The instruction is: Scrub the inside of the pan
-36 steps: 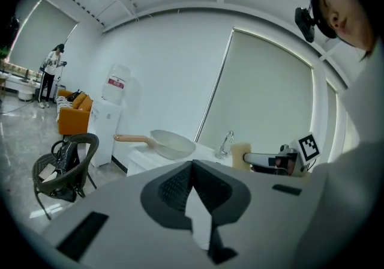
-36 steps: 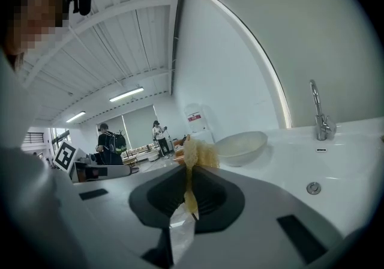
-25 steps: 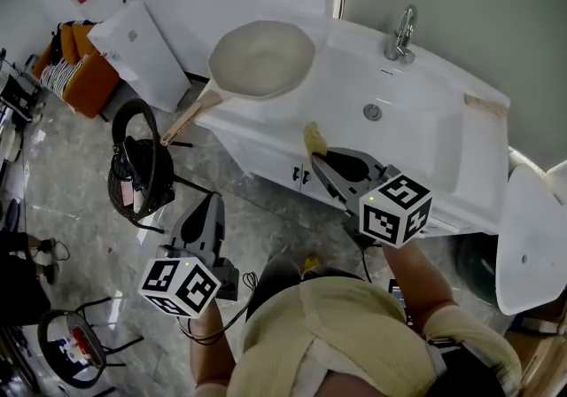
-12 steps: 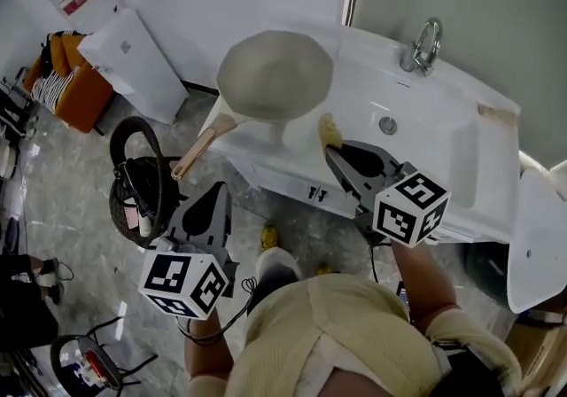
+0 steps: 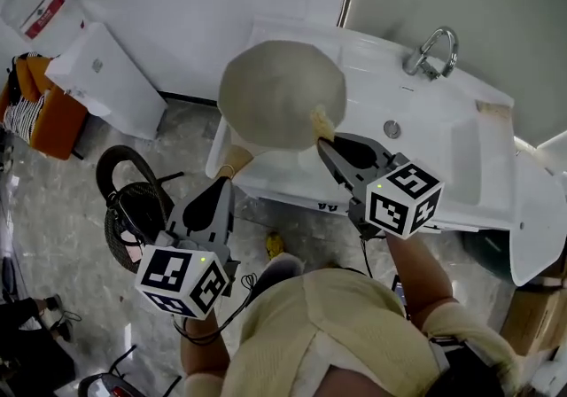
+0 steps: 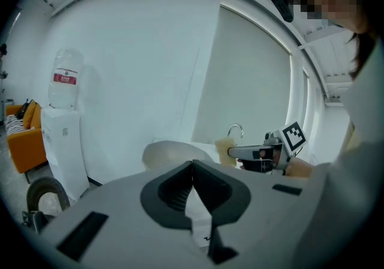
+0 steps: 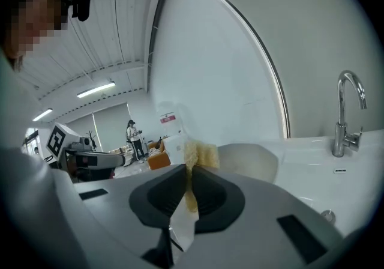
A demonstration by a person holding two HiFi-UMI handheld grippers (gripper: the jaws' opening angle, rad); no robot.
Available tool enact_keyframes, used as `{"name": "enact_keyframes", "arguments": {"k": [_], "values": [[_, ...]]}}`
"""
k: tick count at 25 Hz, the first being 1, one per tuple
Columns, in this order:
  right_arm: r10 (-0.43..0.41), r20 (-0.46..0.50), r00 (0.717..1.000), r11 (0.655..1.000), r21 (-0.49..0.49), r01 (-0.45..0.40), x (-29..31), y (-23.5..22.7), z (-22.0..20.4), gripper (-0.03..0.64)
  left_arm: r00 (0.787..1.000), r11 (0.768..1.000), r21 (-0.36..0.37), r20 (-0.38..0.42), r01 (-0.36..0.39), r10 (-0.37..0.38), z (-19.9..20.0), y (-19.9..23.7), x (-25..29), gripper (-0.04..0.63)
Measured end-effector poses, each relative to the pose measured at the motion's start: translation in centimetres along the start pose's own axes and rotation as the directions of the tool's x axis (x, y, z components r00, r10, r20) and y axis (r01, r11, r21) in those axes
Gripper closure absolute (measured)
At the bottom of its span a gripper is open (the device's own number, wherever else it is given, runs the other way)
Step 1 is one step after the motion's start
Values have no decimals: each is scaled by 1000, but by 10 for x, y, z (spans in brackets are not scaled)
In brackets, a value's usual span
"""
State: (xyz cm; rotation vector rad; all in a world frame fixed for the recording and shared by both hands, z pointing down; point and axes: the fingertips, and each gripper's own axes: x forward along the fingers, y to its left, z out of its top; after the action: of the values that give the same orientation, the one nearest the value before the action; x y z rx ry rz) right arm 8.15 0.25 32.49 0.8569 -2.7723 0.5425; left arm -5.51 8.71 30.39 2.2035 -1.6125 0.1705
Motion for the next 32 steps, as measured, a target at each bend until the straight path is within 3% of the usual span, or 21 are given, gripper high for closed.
{"name": "enact_keyframes", "arguments": {"k": [9, 13, 22, 32], "values": [[-110, -6, 994, 993, -36, 109, 43, -8, 20, 570, 995, 993, 66, -40, 97, -95, 16, 40, 29, 535], [-132, -26, 991, 989, -69, 130, 54, -20, 27, 571, 993, 992, 75, -56, 106, -102, 18, 44, 47, 535], [-120, -19, 993, 986, -117, 117, 78, -56, 51, 571, 995, 995, 77, -77, 68, -62, 33, 50, 83, 535], [-85, -22, 996, 976, -201, 79, 102, -78, 63, 571, 989, 995, 62, -125, -73, 81, 21, 77, 106, 535]]}}
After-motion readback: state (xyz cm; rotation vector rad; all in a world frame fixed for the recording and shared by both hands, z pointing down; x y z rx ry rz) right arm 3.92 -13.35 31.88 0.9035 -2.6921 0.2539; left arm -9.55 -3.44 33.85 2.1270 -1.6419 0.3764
